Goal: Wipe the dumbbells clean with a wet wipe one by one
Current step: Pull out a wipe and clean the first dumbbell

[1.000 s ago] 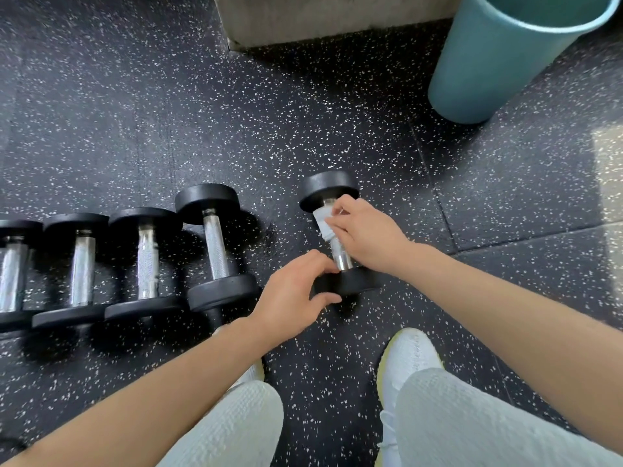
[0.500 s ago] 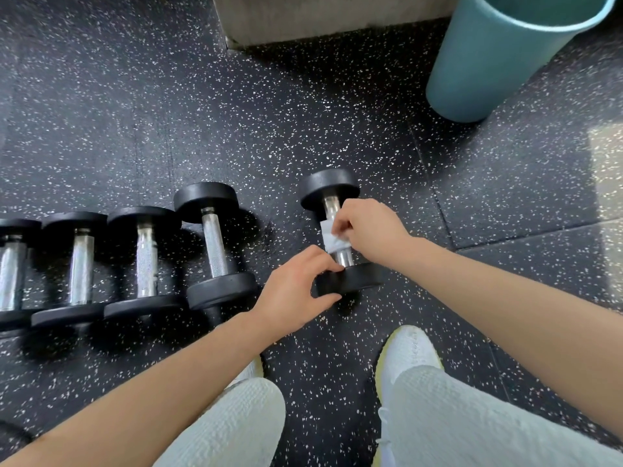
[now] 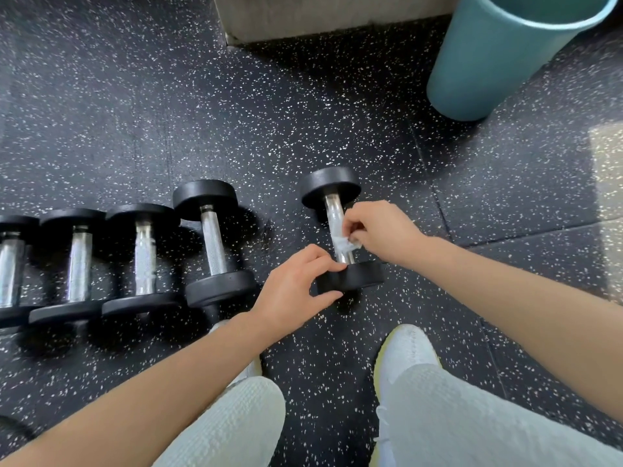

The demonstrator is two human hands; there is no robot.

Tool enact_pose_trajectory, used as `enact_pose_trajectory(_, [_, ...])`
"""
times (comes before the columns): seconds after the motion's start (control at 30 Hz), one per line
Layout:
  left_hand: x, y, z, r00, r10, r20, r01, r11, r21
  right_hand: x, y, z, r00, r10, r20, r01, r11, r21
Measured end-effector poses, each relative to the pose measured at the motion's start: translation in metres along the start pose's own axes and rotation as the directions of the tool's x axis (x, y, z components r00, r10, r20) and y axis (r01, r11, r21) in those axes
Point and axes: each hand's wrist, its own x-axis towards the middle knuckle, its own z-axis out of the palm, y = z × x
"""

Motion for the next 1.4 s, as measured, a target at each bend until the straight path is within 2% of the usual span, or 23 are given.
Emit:
enact_pose_trajectory(0.13, [0.000,-0.004,0.001,1.000,0.000,0.001,0.000,1.000,-0.007,-0.020,0.002,0.011,0.992,-0.060,0.115,0.062,0.998,-0.018])
enact_pose_trajectory(0.2, [0.001,-0.004,0.002,1.000,-0.005,-0.004,0.005,1.000,-0.002,-0.010,0.002,0.008,0.991,-0.057,0.119,0.061,0.998,-0.028])
enact_pose_trajectory(0.43, [0.007,0.008,0.003,1.000,0.013,-0.007,-0.013,1.000,0.024,0.024,-0.015,-0.001,0.987,0.107,-0.118,-0.101,0.993,0.057])
enact_pose_trajectory(0.5, [0.010,0.008,0.002,1.000,0.017,0.008,-0.017,0.999,0.033,0.013,-0.017,0.005,0.990,0.115,-0.081,-0.114,0.993,0.018])
enact_pose_trajectory(0.6, [0.010,0.007,0.003,1.000,0.016,0.008,-0.016,0.999,0.030,-0.014,-0.018,0.008,0.991,0.095,0.094,-0.094,0.995,-0.022])
enact_pose_trajectory(0.67, [0.009,0.008,0.004,1.000,0.020,-0.001,-0.020,0.999,0.033,-0.017,-0.017,0.008,0.987,0.102,0.124,-0.099,0.995,-0.029])
enact_pose_trajectory(0.87, [0.011,0.009,0.006,0.999,0.032,0.030,-0.033,0.998,0.051,0.025,-0.023,0.003,0.982,0.117,-0.147,-0.126,0.991,-0.054])
enact_pose_trajectory(0.93, [0.010,0.008,0.007,0.999,0.034,0.034,-0.036,0.997,0.061,0.026,-0.024,0.006,0.974,0.124,-0.189,-0.142,0.986,-0.085])
enact_pose_trajectory(1.0, [0.011,0.007,0.006,0.999,0.034,0.035,-0.036,0.998,0.055,0.013,-0.024,0.010,0.978,0.115,-0.175,-0.137,0.984,-0.117])
enact_pose_trajectory(1.1, [0.011,0.006,0.004,0.999,0.037,0.031,-0.039,0.998,0.056,-0.010,-0.024,0.014,0.994,0.108,-0.033,-0.111,0.987,-0.118])
enact_pose_trajectory(1.17, [0.011,0.008,0.004,0.999,0.039,0.025,-0.040,0.997,0.063,-0.013,-0.023,0.014,0.994,0.112,0.012,-0.110,0.988,-0.107])
enact_pose_trajectory(1.4, [0.019,0.013,0.002,1.000,0.007,0.025,-0.009,0.998,0.056,0.032,-0.019,0.009,0.977,0.086,-0.195,-0.110,0.987,-0.115])
